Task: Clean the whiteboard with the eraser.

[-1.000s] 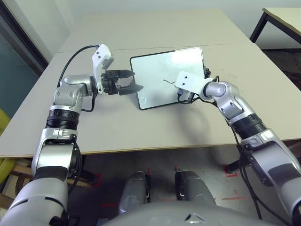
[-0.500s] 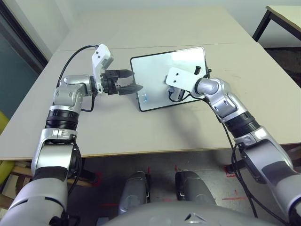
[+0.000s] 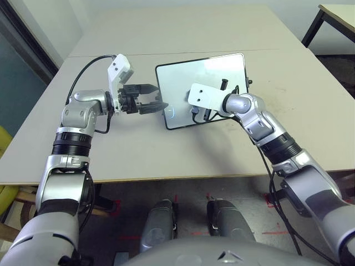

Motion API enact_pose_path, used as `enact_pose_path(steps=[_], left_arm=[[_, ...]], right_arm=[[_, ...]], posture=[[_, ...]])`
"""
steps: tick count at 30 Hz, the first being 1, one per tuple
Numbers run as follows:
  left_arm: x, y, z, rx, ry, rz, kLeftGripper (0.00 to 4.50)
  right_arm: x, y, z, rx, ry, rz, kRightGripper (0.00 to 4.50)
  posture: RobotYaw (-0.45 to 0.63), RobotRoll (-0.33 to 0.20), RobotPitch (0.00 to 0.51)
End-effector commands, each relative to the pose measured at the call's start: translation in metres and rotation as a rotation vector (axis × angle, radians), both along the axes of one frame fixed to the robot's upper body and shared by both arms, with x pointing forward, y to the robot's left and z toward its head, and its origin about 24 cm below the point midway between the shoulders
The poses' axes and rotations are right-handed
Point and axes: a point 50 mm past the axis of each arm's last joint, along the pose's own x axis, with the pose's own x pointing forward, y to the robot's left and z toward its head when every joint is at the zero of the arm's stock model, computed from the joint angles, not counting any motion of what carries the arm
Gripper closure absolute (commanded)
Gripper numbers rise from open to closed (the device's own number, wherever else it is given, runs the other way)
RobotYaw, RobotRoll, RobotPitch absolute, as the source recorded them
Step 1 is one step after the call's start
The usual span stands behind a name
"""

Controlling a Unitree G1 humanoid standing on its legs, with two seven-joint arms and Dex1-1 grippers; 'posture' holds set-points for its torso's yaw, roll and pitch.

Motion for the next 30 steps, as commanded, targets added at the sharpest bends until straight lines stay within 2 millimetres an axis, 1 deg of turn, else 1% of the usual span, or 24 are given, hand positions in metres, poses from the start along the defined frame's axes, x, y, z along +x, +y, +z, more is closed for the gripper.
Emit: enact_pose_path(steps=[1,8,15,20,26,30], left_arm=[[0.000,0.000,-0.002,0.000,0.008,0.004,0.00],[0.000,-0.002,-0.002,-0.003,0.008,0.000,0.00],[0.001,-0.003,-0.003,-0.005,0.009,-0.003,0.00],[0.001,-0.004,-0.003,-0.006,0.008,-0.008,0.00],[0.001,-0.004,-0.003,-0.006,0.007,-0.011,0.00],[0.001,-0.005,-0.002,-0.005,0.006,-0.011,0.00]], right_arm=[[-0.004,-0.017,-0.018,-0.059,0.069,-0.046,4.38],[-0.013,-0.038,-0.022,-0.094,0.092,-0.074,4.38],[-0.013,-0.068,-0.022,-0.124,0.100,-0.156,4.38],[-0.014,-0.084,-0.022,-0.153,0.101,-0.183,4.38],[-0.017,-0.090,-0.024,-0.173,0.106,-0.188,4.39],[-0.015,-0.082,-0.021,-0.160,0.093,-0.169,4.39]], posture=[[0.11,0.000,0.108],[0.10,0.000,0.107],[0.09,0.000,0.105],[0.09,0.000,0.103],[0.09,0.000,0.101],[0.09,0.000,0.100]])
